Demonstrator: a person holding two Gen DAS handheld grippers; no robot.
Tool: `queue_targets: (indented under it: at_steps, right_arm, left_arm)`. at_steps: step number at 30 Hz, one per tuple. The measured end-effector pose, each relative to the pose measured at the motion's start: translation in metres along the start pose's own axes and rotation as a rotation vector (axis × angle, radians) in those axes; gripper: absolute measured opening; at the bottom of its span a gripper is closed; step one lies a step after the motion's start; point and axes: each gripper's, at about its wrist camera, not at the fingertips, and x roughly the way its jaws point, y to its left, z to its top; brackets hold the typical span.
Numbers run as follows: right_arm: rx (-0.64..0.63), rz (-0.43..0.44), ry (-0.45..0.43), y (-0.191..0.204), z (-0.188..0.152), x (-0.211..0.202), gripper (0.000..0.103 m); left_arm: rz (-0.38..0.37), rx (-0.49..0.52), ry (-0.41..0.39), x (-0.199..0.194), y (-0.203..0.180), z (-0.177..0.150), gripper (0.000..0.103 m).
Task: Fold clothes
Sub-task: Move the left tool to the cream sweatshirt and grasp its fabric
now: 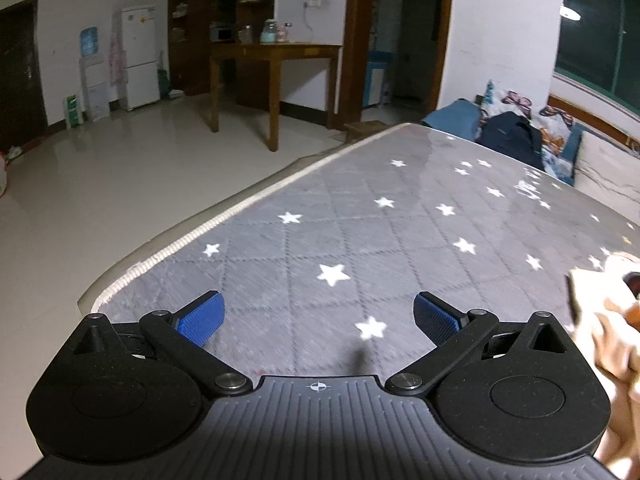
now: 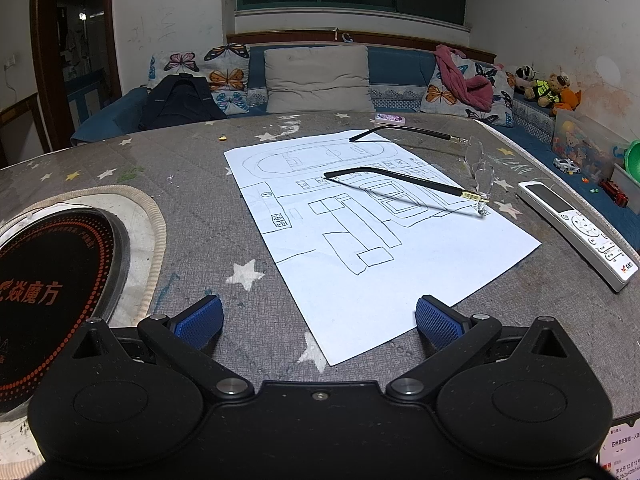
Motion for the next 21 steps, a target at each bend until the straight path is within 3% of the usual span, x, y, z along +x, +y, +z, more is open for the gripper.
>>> queue_targets:
  at_steps: [16, 21]
  right_arm:
    - [-0.011, -0.012, 0.000, 0.002, 0.001, -0.001, 0.103]
    - [-0.062, -0.004, -0.042, 0.010, 0.003, -0.017, 0.103]
  left_arm:
    - [-0.159, 0.087, 0.021, -0.045, -0.038, -0.024, 0.102]
    - [-0.221, 0.092, 0.016, -0.059, -0.043, -0.027, 0.102]
